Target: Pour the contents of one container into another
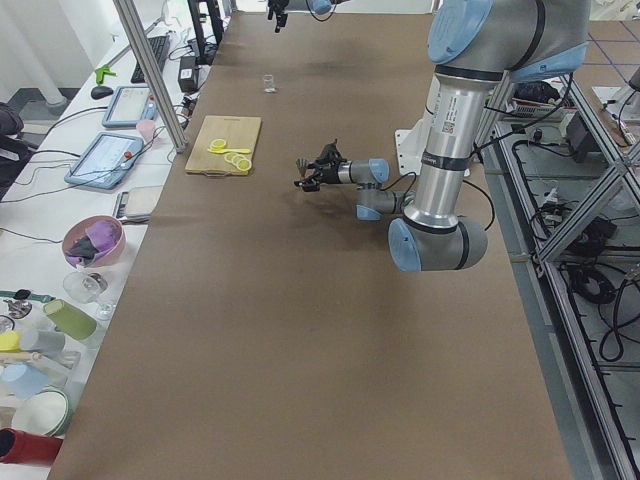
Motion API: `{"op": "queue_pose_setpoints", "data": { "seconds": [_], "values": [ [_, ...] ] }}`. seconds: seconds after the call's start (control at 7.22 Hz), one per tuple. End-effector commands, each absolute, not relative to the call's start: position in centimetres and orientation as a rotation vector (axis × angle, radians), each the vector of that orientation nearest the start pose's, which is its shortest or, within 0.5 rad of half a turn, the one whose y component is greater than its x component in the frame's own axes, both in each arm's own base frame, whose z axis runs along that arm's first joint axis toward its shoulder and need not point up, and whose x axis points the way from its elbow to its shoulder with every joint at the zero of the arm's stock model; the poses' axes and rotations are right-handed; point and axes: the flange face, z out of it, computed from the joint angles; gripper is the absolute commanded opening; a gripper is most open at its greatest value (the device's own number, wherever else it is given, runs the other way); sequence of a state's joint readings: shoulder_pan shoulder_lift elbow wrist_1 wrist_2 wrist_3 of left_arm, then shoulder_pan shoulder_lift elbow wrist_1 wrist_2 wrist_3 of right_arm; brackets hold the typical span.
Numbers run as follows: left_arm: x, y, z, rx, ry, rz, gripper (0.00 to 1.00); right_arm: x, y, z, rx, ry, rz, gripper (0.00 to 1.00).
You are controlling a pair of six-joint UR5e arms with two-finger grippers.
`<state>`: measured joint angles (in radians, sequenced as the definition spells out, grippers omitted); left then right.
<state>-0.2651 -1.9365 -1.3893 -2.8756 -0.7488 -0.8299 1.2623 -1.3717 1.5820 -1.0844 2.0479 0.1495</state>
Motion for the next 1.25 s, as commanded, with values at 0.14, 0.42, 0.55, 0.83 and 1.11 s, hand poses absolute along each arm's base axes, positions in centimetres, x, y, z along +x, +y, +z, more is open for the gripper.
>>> {"op": "queue_pose_setpoints", "data": {
  "seconds": [0.14,0.42,0.55,0.83,1.11],
  "values": [
    [54.6,-36.4,39.4,1.245,0.862,-0.246,0.89,-12.8,-56.9,49.4,0.608,-0.504,-0.388,1.00],
    [54.6,-36.5,39.3,1.248,0.861,-0.251,0.84,-14.4,-55.5,51.0,0.599,-0.480,-0.425,1.00],
    [54.6,-36.5,39.3,1.248,0.860,-0.252,0.80,-14.6,-55.5,50.3,0.629,-0.514,-0.351,1.00],
    [54.6,-36.5,39.4,1.248,0.858,-0.251,0.79,-16.9,-54.8,49.4,0.683,-0.611,-0.166,1.00],
    [54.6,-36.5,39.4,1.248,0.858,-0.251,0.79,-16.3,-52.4,50.7,0.753,-0.716,-0.107,1.00]
  ]
}}
